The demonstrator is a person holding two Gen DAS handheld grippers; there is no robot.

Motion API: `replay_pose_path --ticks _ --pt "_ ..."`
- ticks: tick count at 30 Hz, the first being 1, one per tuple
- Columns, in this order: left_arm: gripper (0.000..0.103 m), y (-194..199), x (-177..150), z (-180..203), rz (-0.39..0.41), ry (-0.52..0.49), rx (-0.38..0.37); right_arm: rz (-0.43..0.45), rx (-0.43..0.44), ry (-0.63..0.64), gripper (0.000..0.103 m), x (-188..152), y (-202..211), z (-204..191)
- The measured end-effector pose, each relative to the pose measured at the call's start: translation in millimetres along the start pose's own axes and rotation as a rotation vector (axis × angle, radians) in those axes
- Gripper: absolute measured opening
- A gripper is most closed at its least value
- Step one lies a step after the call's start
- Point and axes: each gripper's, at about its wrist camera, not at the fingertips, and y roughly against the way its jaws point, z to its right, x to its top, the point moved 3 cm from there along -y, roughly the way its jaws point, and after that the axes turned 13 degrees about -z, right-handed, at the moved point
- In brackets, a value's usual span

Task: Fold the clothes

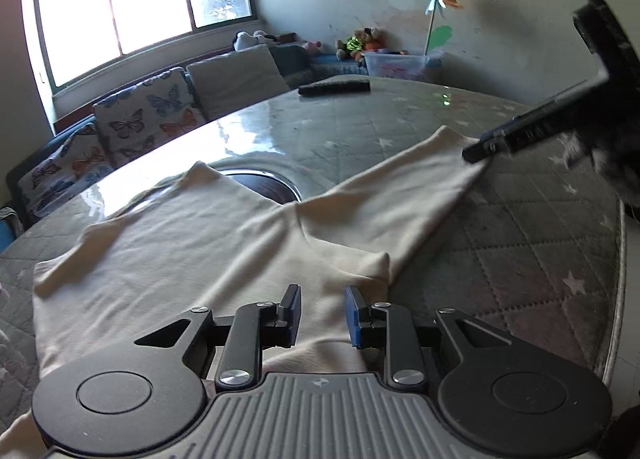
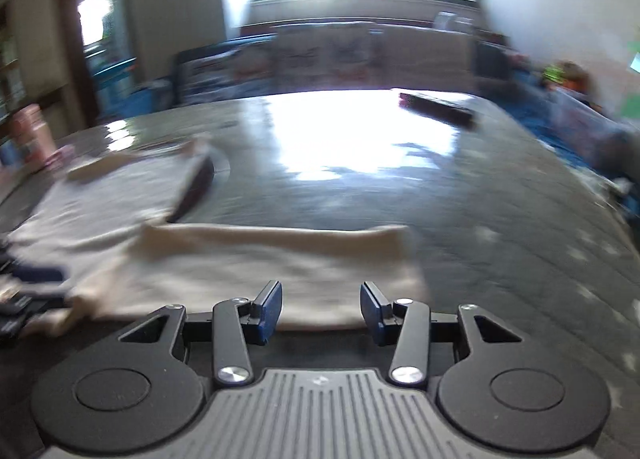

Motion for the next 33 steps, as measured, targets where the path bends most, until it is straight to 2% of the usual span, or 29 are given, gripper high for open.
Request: replay_pose_path --ticks 5,9,13,14,25,33 --pt "0.027 -2 -1 3 -0.007 -0.005 -0.007 -0.003 -0.057 -0.096 0.044 -3 -10 28" --pt "0.026 -4 -1 3 -0.011 -0.006 -0.01 -0.014 -0.065 -0.11 0.041 -7 -20 30" --pt "0.025 -5 0 4 -0.012 -0.009 -0.013 -0.007 -0.073 -0.11 0.013 -7 -21 27" --pt "0.025 -5 0 5 -0.012 -0.011 -0.014 -0.003 -0.08 -0.101 0.01 -4 -22 27" --pt "0.025 -5 -1 6 -0.013 -0.028 -0.019 0.099 -0.157 -0.031 0.009 46 -17 38" --pt "0.025 -3 1 6 -0.012 -0.034 -0.019 0.03 -0.102 -0.125 0.014 34 -44 49"
